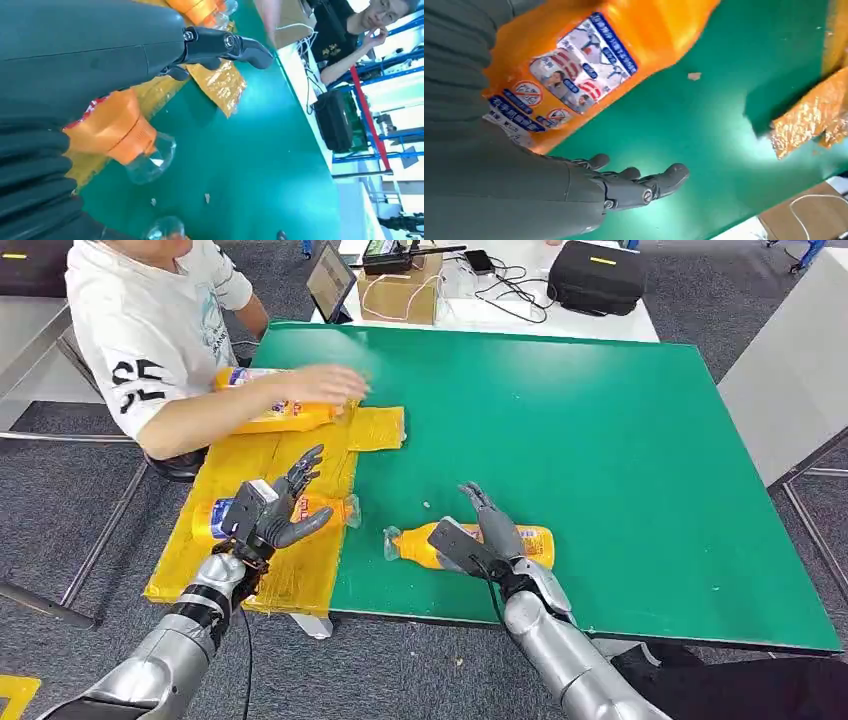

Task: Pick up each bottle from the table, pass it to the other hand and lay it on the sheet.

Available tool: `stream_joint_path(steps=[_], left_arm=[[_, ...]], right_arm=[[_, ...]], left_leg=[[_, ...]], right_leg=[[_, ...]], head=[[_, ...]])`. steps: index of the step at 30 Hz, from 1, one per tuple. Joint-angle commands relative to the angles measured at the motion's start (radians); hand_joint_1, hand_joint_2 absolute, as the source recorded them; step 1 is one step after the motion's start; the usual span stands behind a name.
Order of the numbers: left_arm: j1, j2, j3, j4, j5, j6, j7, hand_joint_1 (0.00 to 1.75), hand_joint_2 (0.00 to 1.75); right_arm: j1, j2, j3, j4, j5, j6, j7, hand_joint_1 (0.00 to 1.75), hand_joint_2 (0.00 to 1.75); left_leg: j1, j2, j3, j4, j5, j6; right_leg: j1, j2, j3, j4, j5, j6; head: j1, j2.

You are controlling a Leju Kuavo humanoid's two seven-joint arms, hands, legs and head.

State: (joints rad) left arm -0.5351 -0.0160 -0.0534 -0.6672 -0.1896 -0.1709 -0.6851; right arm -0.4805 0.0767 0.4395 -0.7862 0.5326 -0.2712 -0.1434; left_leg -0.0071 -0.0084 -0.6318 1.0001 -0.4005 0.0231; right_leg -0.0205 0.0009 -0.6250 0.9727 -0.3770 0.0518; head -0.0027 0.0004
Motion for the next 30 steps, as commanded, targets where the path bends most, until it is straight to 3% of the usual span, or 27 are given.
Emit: stream_joint_path(steps=[1,7,14,20,21,22,23,29,30], left_arm=[[-0.032,-0.055,0.089,0.004,0.070,-0.064,0.062,0.00,1.75],[-0.015,-0.067,0.096,-0.019,0.129,-0.113,0.086,0.00,1.75],[-0.004,-0.068,0.082,-0.052,0.117,-0.105,0.083,0.00,1.75],[-0.003,-0.070,0.089,-0.055,0.132,-0.128,0.082,0.00,1.75],[-0.003,-0.070,0.089,-0.055,0.132,-0.128,0.082,0.00,1.75],[-0.005,-0.070,0.089,-0.054,0.131,-0.129,0.083,0.00,1.75],[-0.007,-0.070,0.089,-0.053,0.133,-0.135,0.083,0.00,1.75],[-0.012,-0.072,0.091,-0.043,0.143,-0.150,0.085,0.00,1.75],[-0.015,-0.071,0.088,-0.038,0.139,-0.143,0.087,0.00,1.75]], right_arm=[[0.051,-0.076,-0.008,0.013,0.082,0.016,0.080,0.00,1.75],[0.124,-0.152,-0.030,-0.088,0.207,0.079,0.159,0.00,1.75],[0.065,-0.224,0.007,-0.052,0.329,0.210,0.239,0.00,1.75],[0.042,-0.253,0.030,-0.038,0.367,0.256,0.254,0.00,1.75],[0.042,-0.253,0.030,-0.038,0.367,0.256,0.254,0.23,1.75],[0.037,-0.260,0.040,-0.038,0.376,0.273,0.258,1.50,1.75],[0.031,-0.266,0.045,-0.037,0.378,0.284,0.260,1.71,1.75],[-0.007,-0.264,0.042,-0.013,0.347,0.311,0.237,1.75,1.75],[-0.011,-0.260,0.035,-0.008,0.326,0.317,0.226,1.62,1.75]], left_leg=[[0.002,-0.003,0.005,0.000,-0.002,-0.002],[0.002,-0.006,0.006,0.000,-0.002,-0.001],[0.001,-0.005,0.007,0.000,-0.001,0.000],[0.001,-0.004,0.009,0.000,0.000,0.001],[0.001,-0.004,0.010,0.000,0.000,0.000],[0.001,-0.003,0.010,0.000,0.000,0.001],[0.001,-0.003,0.010,0.000,0.000,0.001],[0.002,-0.002,0.011,0.000,0.000,0.001],[0.002,-0.003,0.011,0.000,0.000,0.001]], right_leg=[[0.003,-0.004,0.007,0.000,-0.003,-0.002],[0.002,-0.006,0.008,-0.002,-0.004,-0.002],[0.001,-0.004,0.009,-0.004,-0.001,-0.001],[0.001,-0.003,0.012,-0.004,0.000,0.000],[0.002,-0.003,0.014,-0.005,-0.001,-0.001],[0.001,-0.002,0.014,-0.005,0.000,-0.001],[0.001,-0.002,0.013,-0.004,0.000,0.000],[0.002,-0.002,0.014,-0.004,0.000,-0.001],[0.002,-0.003,0.014,-0.004,0.000,-0.001]], head=[[0.000,0.000],[0.000,0.000],[0.000,0.000],[0.000,0.000],[0.000,0.000],[0.000,0.000],[0.000,0.000],[0.000,0.000],[0.000,0.000]])
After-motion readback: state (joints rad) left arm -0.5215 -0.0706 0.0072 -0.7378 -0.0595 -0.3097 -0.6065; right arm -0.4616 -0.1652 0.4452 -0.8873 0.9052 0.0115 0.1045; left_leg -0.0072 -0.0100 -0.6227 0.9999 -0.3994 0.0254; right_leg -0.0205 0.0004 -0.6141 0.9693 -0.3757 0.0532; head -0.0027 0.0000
